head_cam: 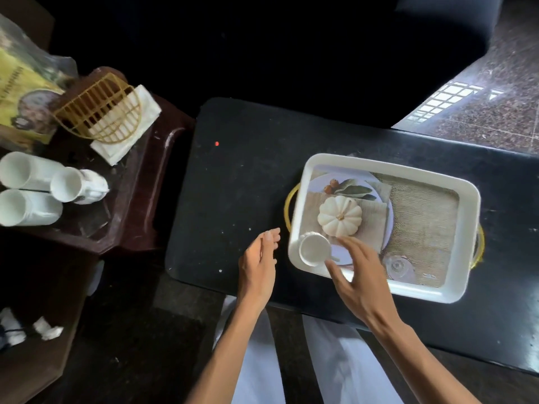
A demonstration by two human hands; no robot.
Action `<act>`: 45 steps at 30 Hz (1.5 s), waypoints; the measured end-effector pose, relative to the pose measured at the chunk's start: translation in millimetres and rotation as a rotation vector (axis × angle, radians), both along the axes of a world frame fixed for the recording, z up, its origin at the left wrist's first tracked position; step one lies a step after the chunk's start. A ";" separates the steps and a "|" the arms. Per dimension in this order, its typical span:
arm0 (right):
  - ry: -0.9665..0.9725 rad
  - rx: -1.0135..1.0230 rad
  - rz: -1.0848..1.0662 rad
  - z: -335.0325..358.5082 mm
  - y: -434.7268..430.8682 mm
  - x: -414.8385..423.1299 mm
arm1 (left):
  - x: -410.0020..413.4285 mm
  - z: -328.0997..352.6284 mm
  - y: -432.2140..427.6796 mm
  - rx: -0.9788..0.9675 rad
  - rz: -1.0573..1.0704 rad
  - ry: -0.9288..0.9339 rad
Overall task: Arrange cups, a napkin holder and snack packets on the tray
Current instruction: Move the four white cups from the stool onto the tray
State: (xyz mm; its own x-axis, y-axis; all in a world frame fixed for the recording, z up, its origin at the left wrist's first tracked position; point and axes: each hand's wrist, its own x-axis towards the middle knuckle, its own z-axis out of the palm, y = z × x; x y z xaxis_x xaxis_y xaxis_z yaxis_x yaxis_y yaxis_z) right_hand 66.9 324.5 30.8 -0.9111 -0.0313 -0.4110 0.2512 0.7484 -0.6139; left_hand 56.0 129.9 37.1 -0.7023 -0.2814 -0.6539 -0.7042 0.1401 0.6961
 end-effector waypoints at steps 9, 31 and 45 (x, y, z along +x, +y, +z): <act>0.202 0.291 0.360 17.9 -121.9 -29.5 | -9.9 44.3 -160.6 -0.634 0.058 0.314; 0.292 0.107 0.510 12.1 -416.2 -98.9 | -51.0 29.3 -341.2 -0.455 0.252 0.366; 0.285 -0.290 0.229 4.1 -413.5 -101.8 | -50.8 34.7 -336.6 -0.193 0.481 0.362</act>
State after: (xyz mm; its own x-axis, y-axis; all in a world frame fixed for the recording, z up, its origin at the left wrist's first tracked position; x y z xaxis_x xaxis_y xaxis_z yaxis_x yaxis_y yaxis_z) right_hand -34.9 -89.1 34.9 -0.9427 -0.3213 -0.0898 -0.1095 0.5523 -0.8264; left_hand 5.2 -206.7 71.8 -0.6351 -0.7097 -0.3049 -0.4445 0.0129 0.8957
